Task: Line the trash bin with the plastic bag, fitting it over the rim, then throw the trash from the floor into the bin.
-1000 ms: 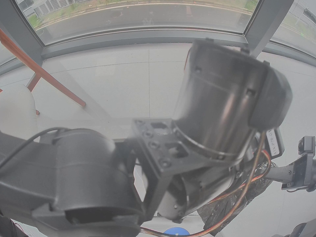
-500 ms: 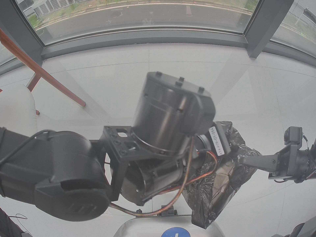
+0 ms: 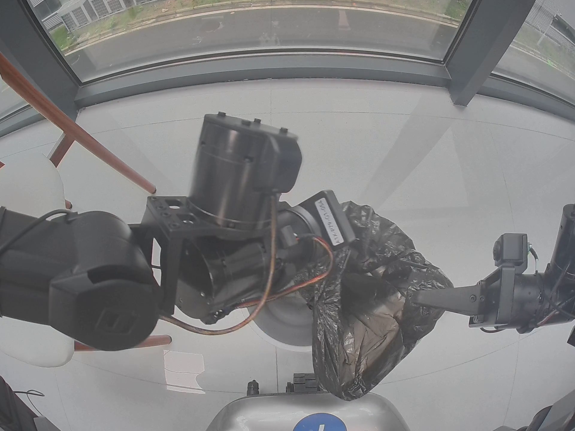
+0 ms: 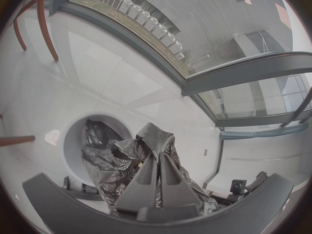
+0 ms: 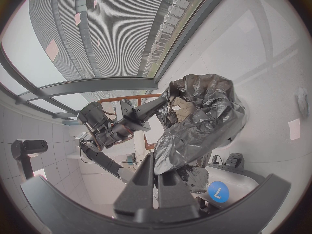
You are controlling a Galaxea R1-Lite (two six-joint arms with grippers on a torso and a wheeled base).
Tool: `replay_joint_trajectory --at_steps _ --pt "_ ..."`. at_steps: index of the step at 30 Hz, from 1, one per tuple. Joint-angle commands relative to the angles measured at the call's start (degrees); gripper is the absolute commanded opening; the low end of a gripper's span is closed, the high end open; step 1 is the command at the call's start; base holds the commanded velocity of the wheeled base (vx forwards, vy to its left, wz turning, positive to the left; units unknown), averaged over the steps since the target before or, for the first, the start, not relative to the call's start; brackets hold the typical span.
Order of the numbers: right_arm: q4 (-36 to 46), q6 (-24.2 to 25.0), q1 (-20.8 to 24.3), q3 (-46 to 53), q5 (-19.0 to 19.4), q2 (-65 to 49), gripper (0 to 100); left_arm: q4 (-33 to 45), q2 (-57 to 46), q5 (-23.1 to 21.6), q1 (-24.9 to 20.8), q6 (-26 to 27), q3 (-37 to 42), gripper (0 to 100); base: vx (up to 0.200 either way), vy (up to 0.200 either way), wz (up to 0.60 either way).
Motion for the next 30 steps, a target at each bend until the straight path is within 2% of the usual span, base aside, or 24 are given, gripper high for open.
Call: replay_joint_trajectory --at_steps 1,4,7,10,14,15,20,22,25,30 --pt "0.4 -4.2 0.0 0.6 -0.2 3.0 0 0.0 -2.7 0.4 2.6 2.5 2.5 0 0.0 0.0 0.0" --pt "0.5 -8.1 0.1 2.0 -0.5 4.1 0 0.0 -5.3 0.1 2.6 2.7 5.1 0 0.0 0.0 0.0" --pt "0.5 -9.5 0.1 2.3 -0.5 5.6 0 0.0 -6.5 -0.2 2.8 3.3 7.9 0 0.0 0.0 0.0" --pt "0.5 -11.5 -0.7 1.8 -0.5 7.6 0 0.0 -7.2 -0.5 3.7 6.1 11.8 0 0.0 0.0 0.0" --pt "0.5 -12.4 -2.1 0.8 -0.5 9.1 0 -0.4 -7.2 -1.7 4.3 6.6 13.6 0 0.0 0.0 0.0" --pt "0.4 -13.6 -4.0 -0.8 -0.5 11.7 0 -2.2 -7.1 -3.3 5.2 6.7 15.0 0 0.0 0.0 0.0" --pt "0.4 -14.5 -7.6 -4.2 -0.5 14.6 0 -2.8 -6.6 -4.7 5.9 6.7 15.5 0 0.0 0.0 0.0" --pt "0.4 -14.5 -7.7 -4.3 -0.5 14.7 0 -2.8 -6.6 -4.7 6.0 6.7 15.5 0 0.0 0.0 0.0" --pt "0.3 -15.7 -11.3 -7.7 -0.2 17.5 0 -2.9 -4.2 -5.0 7.9 6.7 15.2 0 0.0 0.0 0.0" --pt "-0.2 -15.9 -12.5 -9.0 0.2 19.8 0 -3.0 -2.8 -5.4 10.1 6.7 15.1 0 0.0 0.0 0.0"
